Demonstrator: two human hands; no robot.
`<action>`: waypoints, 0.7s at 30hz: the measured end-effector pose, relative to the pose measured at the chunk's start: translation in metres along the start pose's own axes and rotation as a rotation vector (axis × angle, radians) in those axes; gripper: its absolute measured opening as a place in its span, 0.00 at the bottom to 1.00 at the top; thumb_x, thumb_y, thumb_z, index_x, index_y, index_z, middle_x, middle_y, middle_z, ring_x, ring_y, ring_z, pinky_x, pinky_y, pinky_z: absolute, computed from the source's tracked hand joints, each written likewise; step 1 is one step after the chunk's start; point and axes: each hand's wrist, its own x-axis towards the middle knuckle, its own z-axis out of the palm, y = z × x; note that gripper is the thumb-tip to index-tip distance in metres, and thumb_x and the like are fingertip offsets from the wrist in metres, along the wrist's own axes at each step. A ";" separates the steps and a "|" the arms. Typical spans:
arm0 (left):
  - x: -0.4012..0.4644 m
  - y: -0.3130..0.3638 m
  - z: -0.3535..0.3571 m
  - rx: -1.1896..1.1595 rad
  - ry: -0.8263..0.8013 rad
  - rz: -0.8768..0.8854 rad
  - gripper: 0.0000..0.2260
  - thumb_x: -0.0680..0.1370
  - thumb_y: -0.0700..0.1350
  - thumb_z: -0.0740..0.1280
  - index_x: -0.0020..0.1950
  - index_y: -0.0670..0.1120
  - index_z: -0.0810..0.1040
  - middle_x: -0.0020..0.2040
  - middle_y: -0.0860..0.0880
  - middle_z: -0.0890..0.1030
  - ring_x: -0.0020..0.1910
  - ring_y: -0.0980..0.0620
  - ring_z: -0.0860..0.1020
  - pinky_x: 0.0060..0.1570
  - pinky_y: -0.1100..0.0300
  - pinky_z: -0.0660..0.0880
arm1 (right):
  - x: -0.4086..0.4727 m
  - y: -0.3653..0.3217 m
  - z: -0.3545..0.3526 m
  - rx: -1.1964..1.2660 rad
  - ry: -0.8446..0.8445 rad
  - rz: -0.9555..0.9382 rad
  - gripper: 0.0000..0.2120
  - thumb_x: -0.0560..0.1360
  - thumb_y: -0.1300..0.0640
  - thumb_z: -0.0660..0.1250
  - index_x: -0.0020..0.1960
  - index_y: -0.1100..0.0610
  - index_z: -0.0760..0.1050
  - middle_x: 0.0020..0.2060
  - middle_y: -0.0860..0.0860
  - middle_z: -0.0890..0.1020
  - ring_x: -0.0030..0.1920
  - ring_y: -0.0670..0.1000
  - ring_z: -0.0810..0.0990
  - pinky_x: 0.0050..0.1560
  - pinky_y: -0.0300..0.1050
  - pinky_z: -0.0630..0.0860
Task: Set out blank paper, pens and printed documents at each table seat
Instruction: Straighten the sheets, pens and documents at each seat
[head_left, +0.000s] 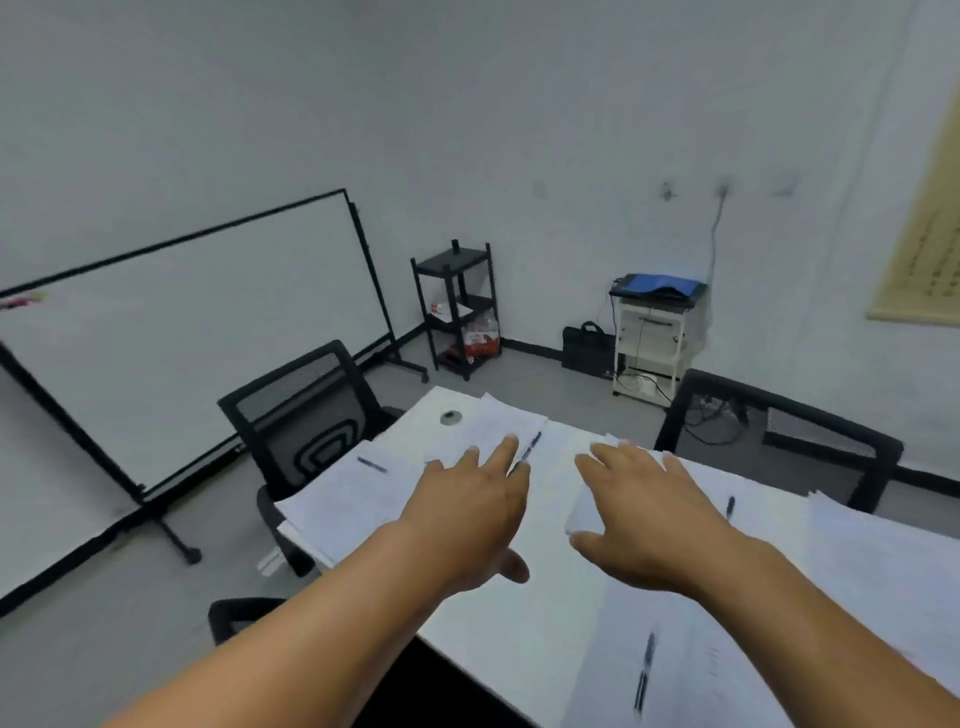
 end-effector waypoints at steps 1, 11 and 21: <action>-0.011 -0.009 -0.007 0.000 0.013 -0.033 0.43 0.77 0.66 0.77 0.81 0.44 0.63 0.90 0.46 0.49 0.80 0.35 0.67 0.65 0.39 0.74 | 0.002 -0.013 -0.010 -0.005 0.018 -0.032 0.40 0.81 0.34 0.63 0.86 0.49 0.55 0.87 0.50 0.56 0.87 0.58 0.52 0.85 0.66 0.50; -0.127 -0.105 -0.030 -0.044 0.083 -0.235 0.47 0.76 0.65 0.77 0.86 0.48 0.58 0.90 0.48 0.48 0.85 0.34 0.61 0.73 0.35 0.72 | 0.006 -0.154 -0.070 -0.064 0.109 -0.206 0.37 0.80 0.35 0.64 0.83 0.48 0.59 0.84 0.49 0.62 0.86 0.57 0.55 0.84 0.66 0.55; -0.245 -0.262 0.034 -0.219 0.037 -0.385 0.53 0.75 0.69 0.75 0.89 0.52 0.49 0.91 0.50 0.43 0.89 0.37 0.43 0.81 0.27 0.53 | 0.031 -0.340 -0.059 0.005 0.131 -0.217 0.41 0.81 0.36 0.64 0.87 0.47 0.51 0.88 0.50 0.49 0.87 0.57 0.50 0.84 0.65 0.53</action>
